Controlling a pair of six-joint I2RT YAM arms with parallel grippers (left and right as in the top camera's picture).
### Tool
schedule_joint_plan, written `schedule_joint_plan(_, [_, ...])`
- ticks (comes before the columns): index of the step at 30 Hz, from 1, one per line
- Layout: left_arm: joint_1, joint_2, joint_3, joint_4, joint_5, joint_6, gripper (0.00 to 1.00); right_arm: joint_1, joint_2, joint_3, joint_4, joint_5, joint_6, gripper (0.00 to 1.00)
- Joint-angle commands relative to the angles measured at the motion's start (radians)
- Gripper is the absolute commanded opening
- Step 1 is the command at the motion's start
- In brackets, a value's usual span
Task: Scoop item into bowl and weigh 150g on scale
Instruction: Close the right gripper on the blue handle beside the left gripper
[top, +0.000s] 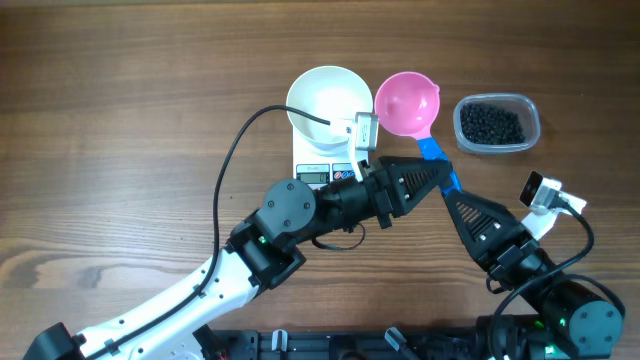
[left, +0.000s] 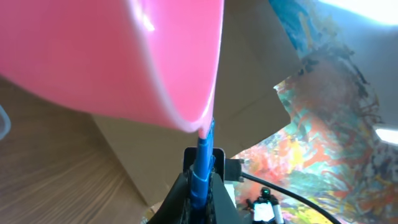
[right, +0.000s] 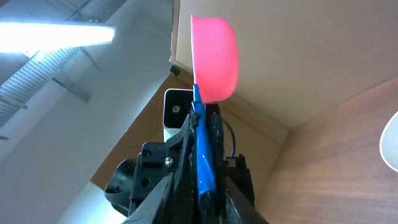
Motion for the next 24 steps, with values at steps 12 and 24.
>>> schedule_joint_plan(12, [-0.004,0.004,0.007,-0.005,0.051,-0.028,0.04,-0.002,0.002,0.008,0.009,0.016,-0.003,0.21])
schedule_joint_plan(24, [-0.03,0.004,0.007,-0.031,0.047,-0.02,0.07,-0.002,0.002,0.008,0.01,0.041,-0.003,0.04])
